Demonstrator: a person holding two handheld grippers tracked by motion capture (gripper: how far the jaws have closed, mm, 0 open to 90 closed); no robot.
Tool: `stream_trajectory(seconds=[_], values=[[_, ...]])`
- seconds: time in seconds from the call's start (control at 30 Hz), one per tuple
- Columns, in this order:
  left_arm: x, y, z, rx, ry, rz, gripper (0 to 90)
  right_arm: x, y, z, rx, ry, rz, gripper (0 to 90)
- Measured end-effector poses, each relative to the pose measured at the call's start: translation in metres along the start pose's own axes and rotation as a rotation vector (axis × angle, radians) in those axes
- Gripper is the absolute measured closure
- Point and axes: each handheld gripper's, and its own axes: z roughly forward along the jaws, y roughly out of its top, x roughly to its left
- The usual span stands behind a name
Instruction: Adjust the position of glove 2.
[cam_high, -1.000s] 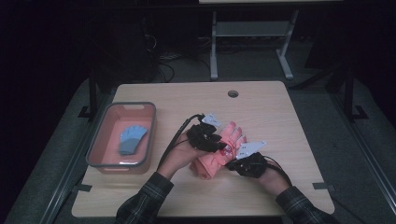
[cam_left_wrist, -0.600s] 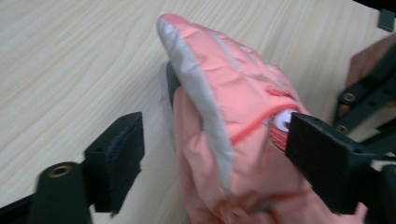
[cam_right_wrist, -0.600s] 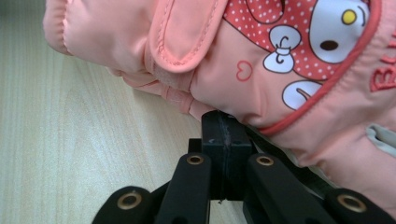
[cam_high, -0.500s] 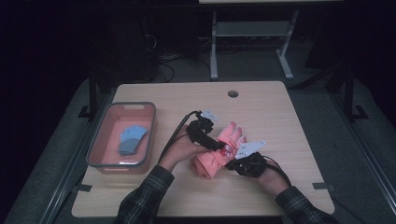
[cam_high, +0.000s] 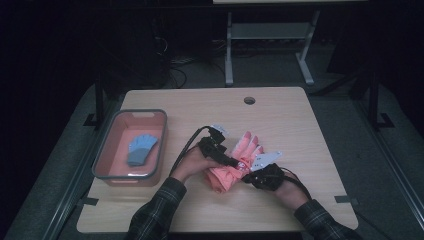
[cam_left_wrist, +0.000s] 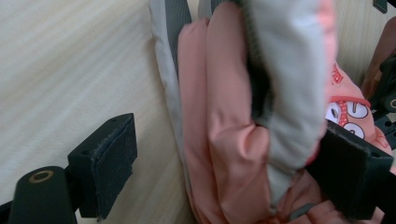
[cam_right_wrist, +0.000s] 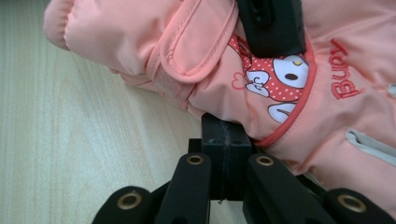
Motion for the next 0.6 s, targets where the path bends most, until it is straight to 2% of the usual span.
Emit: stream_trajectory(seconds=[0.07, 0.13, 0.17, 0.3, 0.47, 0.53, 0.6], values=[[-0.0005, 0.0001, 0.0006, 0.003, -0.021, 0.009, 16.4, -0.0003, -0.0003, 0.0005, 0.003, 0.0, -0.005, 89.8], [-0.002, 0.0003, -0.0006, -0.001, -0.075, 0.018, 28.0, -0.0002, -0.0002, 0.0005, 0.005, 0.002, 0.003, 89.7], [-0.0023, 0.0, -0.0005, -0.001, -0.075, 0.019, 34.4, -0.0002, -0.0002, 0.0006, 0.005, 0.003, 0.004, 89.7], [-0.0019, -0.0001, -0.0003, 0.003, -0.089, 0.013, 40.1, -0.0003, -0.0002, 0.0009, 0.005, 0.002, 0.004, 89.7], [-0.0033, -0.0002, -0.0026, 0.003, -0.091, 0.029, 58.4, -0.0001, -0.0001, 0.0012, 0.004, 0.003, 0.004, 87.8], [-0.005, 0.0005, -0.0052, 0.01, -0.084, 0.052, 64.4, -0.0002, -0.0003, 0.0014, 0.003, 0.011, 0.007, 85.0], [-0.0065, -0.0001, -0.0063, -0.006, -0.083, 0.055, 67.2, -0.0002, -0.0009, 0.0014, 0.005, 0.03, 0.009, 79.2]])
